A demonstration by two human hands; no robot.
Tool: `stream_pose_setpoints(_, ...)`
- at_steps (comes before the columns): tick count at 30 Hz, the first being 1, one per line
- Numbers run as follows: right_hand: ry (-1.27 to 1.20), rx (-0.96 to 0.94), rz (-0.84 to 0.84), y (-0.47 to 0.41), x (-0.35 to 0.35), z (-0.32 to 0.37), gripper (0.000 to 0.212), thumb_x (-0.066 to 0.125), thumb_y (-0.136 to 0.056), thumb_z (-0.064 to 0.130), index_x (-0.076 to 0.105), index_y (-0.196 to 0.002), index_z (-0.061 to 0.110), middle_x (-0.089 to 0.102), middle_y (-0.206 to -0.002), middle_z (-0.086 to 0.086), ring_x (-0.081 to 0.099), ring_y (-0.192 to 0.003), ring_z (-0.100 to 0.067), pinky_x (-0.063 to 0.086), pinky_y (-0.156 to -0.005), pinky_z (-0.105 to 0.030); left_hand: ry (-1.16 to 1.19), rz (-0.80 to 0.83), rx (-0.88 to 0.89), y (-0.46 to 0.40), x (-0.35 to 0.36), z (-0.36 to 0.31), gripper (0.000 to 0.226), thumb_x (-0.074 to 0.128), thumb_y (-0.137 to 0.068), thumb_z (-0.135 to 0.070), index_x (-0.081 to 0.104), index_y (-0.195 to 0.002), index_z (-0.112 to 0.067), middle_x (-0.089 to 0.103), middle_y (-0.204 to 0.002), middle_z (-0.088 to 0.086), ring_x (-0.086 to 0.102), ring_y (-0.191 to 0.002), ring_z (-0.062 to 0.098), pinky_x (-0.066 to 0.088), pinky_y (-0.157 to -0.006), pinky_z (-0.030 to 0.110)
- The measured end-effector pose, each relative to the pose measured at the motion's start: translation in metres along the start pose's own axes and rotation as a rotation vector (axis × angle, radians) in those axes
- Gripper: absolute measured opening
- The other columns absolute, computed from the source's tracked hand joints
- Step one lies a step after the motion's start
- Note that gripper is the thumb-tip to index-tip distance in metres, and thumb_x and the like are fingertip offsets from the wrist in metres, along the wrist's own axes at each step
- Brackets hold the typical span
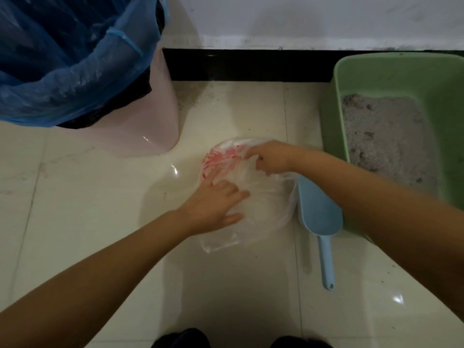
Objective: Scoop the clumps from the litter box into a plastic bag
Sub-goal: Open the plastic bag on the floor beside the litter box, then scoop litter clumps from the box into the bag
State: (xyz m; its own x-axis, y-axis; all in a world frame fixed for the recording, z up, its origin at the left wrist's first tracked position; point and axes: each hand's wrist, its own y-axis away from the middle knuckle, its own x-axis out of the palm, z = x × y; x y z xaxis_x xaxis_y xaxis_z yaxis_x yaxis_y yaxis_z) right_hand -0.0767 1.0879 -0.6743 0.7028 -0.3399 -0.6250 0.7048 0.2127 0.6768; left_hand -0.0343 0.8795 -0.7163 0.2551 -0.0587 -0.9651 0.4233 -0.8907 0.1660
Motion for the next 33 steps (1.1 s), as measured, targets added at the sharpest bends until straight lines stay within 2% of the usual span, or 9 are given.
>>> stream_pose_setpoints(3,0.050,0.109,-0.033,-0.016,-0.012,-0.016,0.045,0.040,-0.095,0.012,0.041,-0.140,0.018,0.040,-0.146,-0.009,0.051,-0.121,-0.028,0.043,-0.096,-0.032,0.050,0.287,-0.039,0.020,0.015,0.000,0.067,0.022,-0.081,-0.065,0.044,-0.135,-0.032,0.055,-0.123,-0.002,0.047,-0.123,0.018,-0.007,-0.114,0.050)
stream_pose_setpoints(6,0.020,0.085,-0.108,-0.007,-0.009,-0.019,0.043,0.041,-0.095,0.011,0.045,-0.137,0.015,0.047,-0.141,-0.009,0.047,-0.125,-0.026,0.037,-0.099,-0.028,0.052,0.318,-0.049,0.018,0.017,0.003,0.074,0.011,-0.078,-0.066,0.038,-0.138,-0.034,0.050,-0.129,-0.003,0.041,-0.129,0.016,-0.007,-0.115,0.048)
stream_pose_setpoints(10,-0.182,0.063,-0.430,0.061,0.005,-0.006,0.024,0.042,-0.091,0.008,0.063,-0.102,0.004,0.070,-0.097,-0.014,0.063,-0.093,-0.027,0.049,-0.083,-0.029,0.079,0.167,-0.053,0.004,0.008,0.003,0.067,0.017,-0.083,-0.059,0.049,-0.132,-0.027,0.059,-0.119,0.000,0.052,-0.116,0.021,0.022,-0.110,0.045)
stream_pose_setpoints(13,-0.164,0.383,-0.157,0.128,0.042,-0.019,0.026,0.039,-0.094,0.014,0.057,-0.081,0.002,0.064,-0.075,-0.013,0.063,-0.071,-0.028,0.053,-0.065,-0.035,0.074,0.017,-0.010,-0.003,0.001,-0.002,0.050,0.031,-0.086,-0.046,0.062,-0.117,-0.022,0.067,-0.095,-0.001,0.062,-0.090,0.023,0.044,-0.083,0.038)
stream_pose_setpoints(16,-0.092,0.633,0.156,0.164,0.094,-0.033,0.038,0.038,-0.098,0.032,0.056,-0.111,0.001,0.064,-0.101,-0.014,0.063,-0.094,-0.028,0.048,-0.073,-0.032,0.111,0.011,0.015,-0.014,-0.003,-0.010,0.053,0.026,-0.086,-0.044,0.062,-0.117,-0.020,0.066,-0.096,0.001,0.060,-0.091,0.025,0.043,-0.078,0.036)
stream_pose_setpoints(20,-0.478,0.741,-0.078,0.157,0.138,-0.046,0.055,0.048,-0.094,0.038,0.034,-0.133,0.002,0.054,-0.128,-0.018,0.054,-0.117,-0.031,0.042,-0.091,-0.033,0.207,0.062,-0.019,-0.035,-0.002,-0.029,0.038,0.035,-0.096,-0.038,0.055,-0.125,-0.023,0.061,-0.115,0.000,0.053,-0.108,0.021,0.039,-0.089,0.035)
stream_pose_setpoints(25,-0.944,0.650,-0.310,0.167,0.131,-0.038,0.014,0.043,-0.095,0.018,0.047,-0.092,0.006,0.056,-0.076,-0.010,0.056,-0.061,-0.021,0.054,-0.062,-0.034,0.368,0.187,-0.097,-0.056,-0.014,-0.047,0.033,0.041,-0.097,-0.031,0.058,-0.122,-0.020,0.060,-0.114,0.005,0.056,-0.102,0.021,0.045,-0.086,0.033)
stream_pose_setpoints(28,-0.804,0.602,-0.275,0.193,0.103,-0.023,0.009,0.043,-0.096,0.024,0.043,-0.098,0.015,0.054,-0.072,-0.007,0.049,-0.049,-0.014,0.042,-0.043,-0.024,0.584,0.126,-0.218,-0.069,-0.030,-0.046,0.028,0.044,-0.096,-0.021,0.064,-0.115,-0.014,0.063,-0.112,0.005,0.058,-0.099,0.020,0.045,-0.085,0.029)
stream_pose_setpoints(33,-0.290,0.518,-0.176,0.256,0.028,-0.013,0.013,0.047,-0.095,0.029,0.046,-0.102,0.018,0.049,-0.074,0.004,0.042,-0.051,-0.003,0.033,-0.040,-0.013,0.794,0.072,-0.346,-0.094,-0.048,-0.049,0.026,0.044,-0.094,-0.015,0.069,-0.098,-0.011,0.069,-0.099,0.006,0.063,-0.092,0.022,0.047,-0.081,0.031)
